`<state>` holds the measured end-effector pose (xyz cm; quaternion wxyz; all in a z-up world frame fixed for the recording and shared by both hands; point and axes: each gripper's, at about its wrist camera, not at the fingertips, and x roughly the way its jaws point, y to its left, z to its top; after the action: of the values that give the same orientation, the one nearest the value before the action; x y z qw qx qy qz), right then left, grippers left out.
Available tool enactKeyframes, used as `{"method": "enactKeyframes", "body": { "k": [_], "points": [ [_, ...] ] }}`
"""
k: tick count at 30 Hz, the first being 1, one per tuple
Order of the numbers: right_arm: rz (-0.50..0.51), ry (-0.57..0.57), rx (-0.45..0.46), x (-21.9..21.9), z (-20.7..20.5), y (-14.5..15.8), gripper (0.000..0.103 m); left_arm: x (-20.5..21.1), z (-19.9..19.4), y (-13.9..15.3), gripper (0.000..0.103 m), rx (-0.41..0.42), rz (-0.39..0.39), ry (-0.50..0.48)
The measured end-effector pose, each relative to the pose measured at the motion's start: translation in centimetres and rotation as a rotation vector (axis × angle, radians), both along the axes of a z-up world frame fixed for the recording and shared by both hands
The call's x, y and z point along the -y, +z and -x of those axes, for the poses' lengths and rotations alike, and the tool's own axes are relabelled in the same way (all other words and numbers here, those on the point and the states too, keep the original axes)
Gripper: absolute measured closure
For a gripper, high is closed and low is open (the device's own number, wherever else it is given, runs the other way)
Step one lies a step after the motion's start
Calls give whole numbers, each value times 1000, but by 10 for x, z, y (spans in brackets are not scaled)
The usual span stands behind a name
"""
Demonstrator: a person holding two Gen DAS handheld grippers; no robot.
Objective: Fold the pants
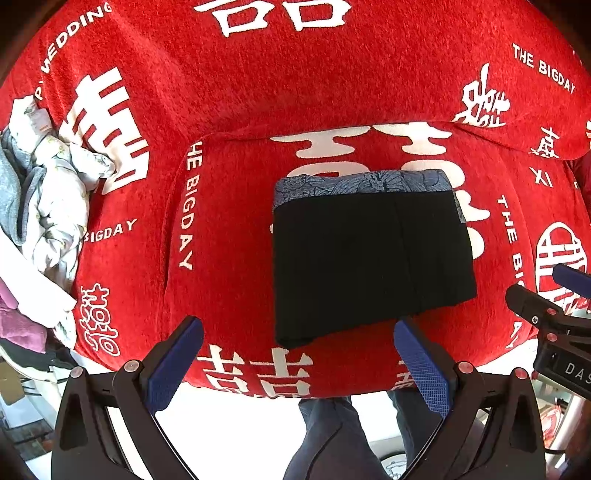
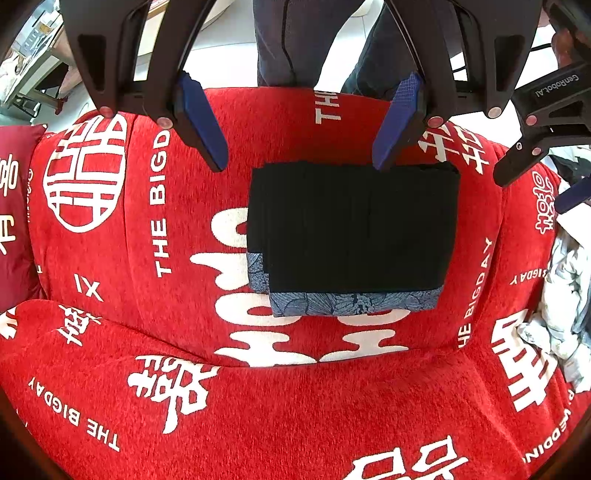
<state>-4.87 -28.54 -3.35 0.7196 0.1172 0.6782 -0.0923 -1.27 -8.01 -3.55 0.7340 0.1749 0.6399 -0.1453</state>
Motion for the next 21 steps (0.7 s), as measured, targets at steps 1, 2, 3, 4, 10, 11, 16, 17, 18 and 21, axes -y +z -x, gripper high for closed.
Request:
{"method": "enactKeyframes", "body": {
  "k": [1, 2, 3, 4, 10, 11, 16, 17, 18, 21],
  "points": [
    [0, 0, 0, 0, -2, 0, 20, 0, 0, 0, 0, 0, 0, 0],
    [0, 0, 0, 0, -1, 0, 20, 0, 0, 0, 0, 0, 0, 0],
    [0, 0, -1, 0, 0, 0, 20, 0, 0, 0, 0, 0, -1, 0],
    [-1, -1, -1, 0, 0, 0, 20, 0, 1, 0, 0, 2, -3, 1],
    [-1, 0, 0, 0, 0, 0, 20, -1, 1, 0, 0, 0, 0, 2],
    [-1, 0, 0, 0, 0, 0, 20, -1, 1, -1, 0, 0, 0, 1],
    [-1, -2, -1, -1, 2, 0, 20, -1, 3, -1, 0, -2, 4, 4],
    [-1, -2, -1, -1, 2, 0, 20, -1, 3, -1, 0, -1, 4, 4],
    [-1, -2, -1, -2, 3, -1, 20, -1, 3, -1, 0, -1, 5, 5],
    [-2, -1, 0, -2, 3, -1, 20, -1, 3, -1, 0, -2, 11, 9]
  ]
}}
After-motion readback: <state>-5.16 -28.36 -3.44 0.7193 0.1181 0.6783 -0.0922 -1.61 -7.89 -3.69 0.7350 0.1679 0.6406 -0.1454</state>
